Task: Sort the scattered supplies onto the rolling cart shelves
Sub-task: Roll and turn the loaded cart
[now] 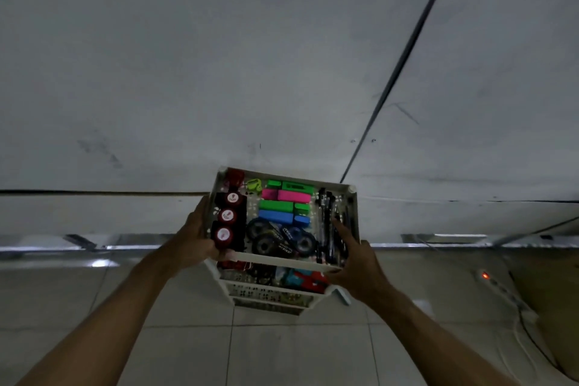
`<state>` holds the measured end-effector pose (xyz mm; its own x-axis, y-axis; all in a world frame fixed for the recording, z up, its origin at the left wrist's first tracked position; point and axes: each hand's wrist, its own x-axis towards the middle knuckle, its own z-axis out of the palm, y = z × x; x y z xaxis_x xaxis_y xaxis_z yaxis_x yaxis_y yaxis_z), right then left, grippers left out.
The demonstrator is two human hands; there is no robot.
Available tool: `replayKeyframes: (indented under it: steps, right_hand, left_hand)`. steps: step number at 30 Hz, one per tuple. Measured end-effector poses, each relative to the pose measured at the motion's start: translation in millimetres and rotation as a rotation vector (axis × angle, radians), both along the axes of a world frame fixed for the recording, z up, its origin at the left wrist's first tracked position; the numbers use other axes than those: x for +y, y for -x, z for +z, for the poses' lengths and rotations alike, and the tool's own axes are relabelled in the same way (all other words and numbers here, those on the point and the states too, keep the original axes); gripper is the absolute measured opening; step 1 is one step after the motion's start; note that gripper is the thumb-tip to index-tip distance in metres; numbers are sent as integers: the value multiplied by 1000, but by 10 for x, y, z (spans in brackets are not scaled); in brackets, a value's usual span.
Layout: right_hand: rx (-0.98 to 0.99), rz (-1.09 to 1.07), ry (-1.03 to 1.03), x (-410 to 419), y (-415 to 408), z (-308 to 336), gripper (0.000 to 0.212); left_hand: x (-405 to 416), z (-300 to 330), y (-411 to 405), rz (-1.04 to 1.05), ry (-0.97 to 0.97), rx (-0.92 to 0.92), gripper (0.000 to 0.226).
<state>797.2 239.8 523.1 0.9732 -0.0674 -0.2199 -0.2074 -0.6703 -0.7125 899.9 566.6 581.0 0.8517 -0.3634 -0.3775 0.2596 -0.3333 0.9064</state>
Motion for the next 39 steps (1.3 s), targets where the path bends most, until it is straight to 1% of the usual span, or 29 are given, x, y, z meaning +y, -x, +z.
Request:
replayKeyframes:
  steps: [4, 7, 11, 13, 15, 17, 19, 20, 22, 24, 25, 26, 27, 28, 29, 30, 31, 32, 33, 35, 37, 39]
  right_hand:
    - [-2, 16, 27, 128, -208, 28, 120]
    - [36, 44, 53, 107, -424, 111, 117]
    - [27, 117, 209, -33, -632, 206, 116]
    - [21, 116, 212, -147, -613, 205, 115]
    - [-34, 89, 210, -214, -524, 198, 118]
    - [-128, 78, 164, -209, -469, 181, 120]
    - [-188, 44, 92, -137, -451, 188, 121]
    - [-187, 9, 41, -95, -444, 199, 123]
    - [-187, -51, -97, -51, -402, 185, 127]
    - [-211, -127, -220, -31, -289, 113, 133]
    - [-225, -184, -274, -15, -227, 65, 134]
    - [-230, -252, -340, 7, -175, 12, 134]
    - [-225, -327, -422, 28, -127, -46, 131]
    - [-217, -400, -515, 58, -82, -112, 123]
    - [-200, -465, -579, 84, -47, -173, 108]
    - [-178, -521, -593, 111, -41, -215, 87]
    - [-154, -559, -565, 138, -59, -238, 63]
    - [-136, -578, -540, 158, -92, -250, 45]
    - [-129, -586, -544, 168, -126, -275, 33]
    - [-130, -601, -625, 168, -183, -305, 19]
    - [-126, -634, -694, 153, -222, -332, 11]
    - [-119, -645, -686, 138, -235, -382, 7]
  left_hand:
    - [214, -56, -35, 23, 34, 1, 105]
    - [264, -111, 6, 89, 69, 8, 104]
    - [141, -141, 69, 116, 48, -58, 105]
    - [23, -148, 102, 104, 70, -57, 110]
    - [-92, -150, 113, 103, 72, -48, 115]
    - [-143, -124, 53, 95, 40, -61, 113]
    - [-129, -112, -50, 76, 75, -70, 111]
    - [-110, -118, -96, 67, 96, -73, 114]
    - [-45, -168, -121, 93, 74, -52, 125]
    - [14, -268, -7, 177, 47, 3, 135]
    - [35, -345, 80, 222, 51, 14, 136]
    - [39, -423, 170, 267, 52, 9, 130]
    - [26, -503, 239, 321, 39, -8, 118]
    - [2, -579, 283, 378, 13, -34, 100]
    - [-36, -641, 301, 428, -10, -62, 80]
    - [-79, -687, 306, 458, -22, -87, 63]
    - [-117, -723, 292, 470, -24, -106, 53]
    - [-144, -749, 268, 478, -21, -111, 49]
    - [-160, -773, 251, 487, -14, -108, 46]
    - [-169, -810, 229, 505, 12, -106, 44]
    - [-184, -843, 218, 530, 24, -130, 41]
    - [-203, -895, 229, 560, 16, -157, 38]
